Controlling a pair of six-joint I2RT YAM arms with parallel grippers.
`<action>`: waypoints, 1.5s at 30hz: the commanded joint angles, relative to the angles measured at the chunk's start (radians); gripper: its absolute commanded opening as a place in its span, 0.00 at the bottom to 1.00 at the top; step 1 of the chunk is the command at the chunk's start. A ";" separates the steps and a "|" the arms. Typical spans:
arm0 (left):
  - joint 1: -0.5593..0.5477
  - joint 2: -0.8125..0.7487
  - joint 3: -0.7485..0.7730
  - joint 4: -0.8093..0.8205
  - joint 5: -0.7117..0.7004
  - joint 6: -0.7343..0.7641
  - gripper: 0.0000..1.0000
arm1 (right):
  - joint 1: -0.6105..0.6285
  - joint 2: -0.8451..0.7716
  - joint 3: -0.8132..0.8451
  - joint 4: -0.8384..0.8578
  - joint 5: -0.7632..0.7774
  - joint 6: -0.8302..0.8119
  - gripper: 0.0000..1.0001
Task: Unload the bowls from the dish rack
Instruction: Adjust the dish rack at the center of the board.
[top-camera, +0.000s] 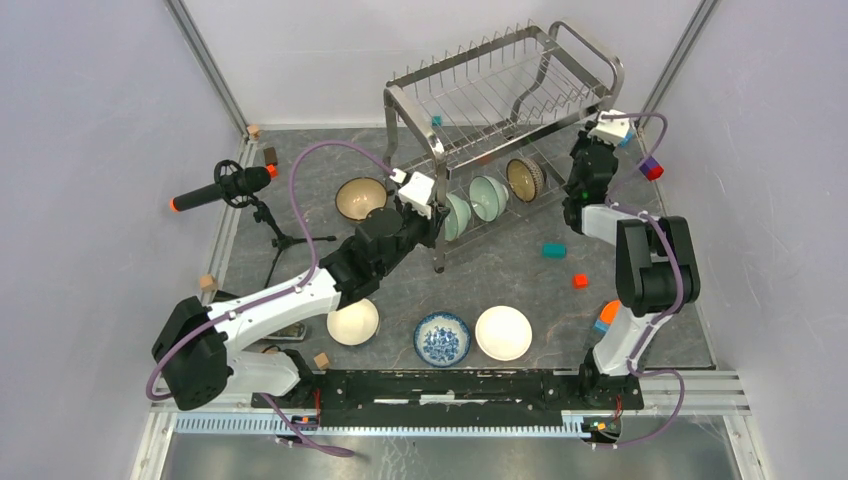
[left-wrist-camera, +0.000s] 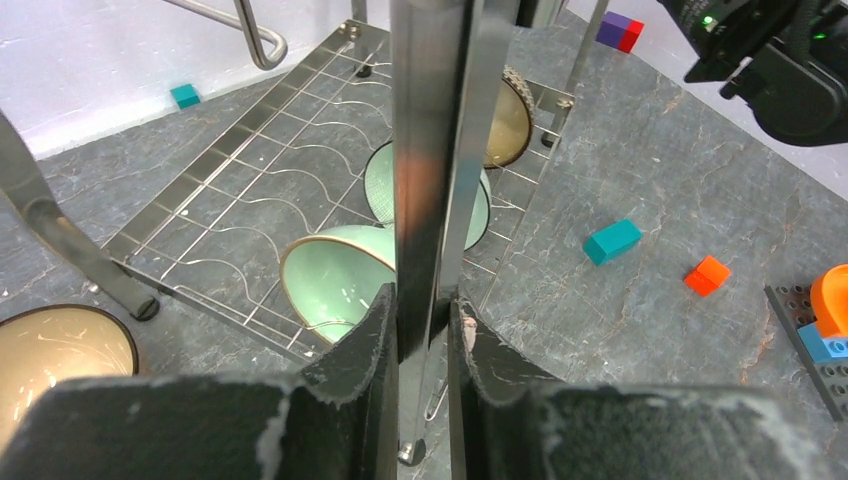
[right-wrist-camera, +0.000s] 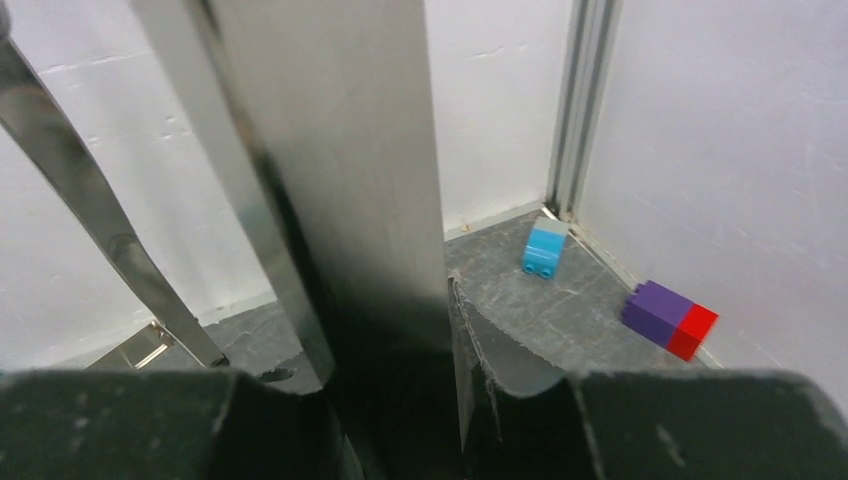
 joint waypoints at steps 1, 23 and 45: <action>0.018 0.011 -0.023 -0.102 -0.124 -0.025 0.02 | -0.039 -0.092 -0.117 -0.034 0.137 0.021 0.00; 0.126 0.218 0.108 0.016 -0.205 -0.002 0.02 | 0.088 -0.834 -0.718 -0.350 0.304 0.279 0.00; 0.167 0.004 -0.095 0.015 -0.262 -0.054 0.02 | 0.199 -0.827 -0.667 -0.513 0.084 0.332 0.00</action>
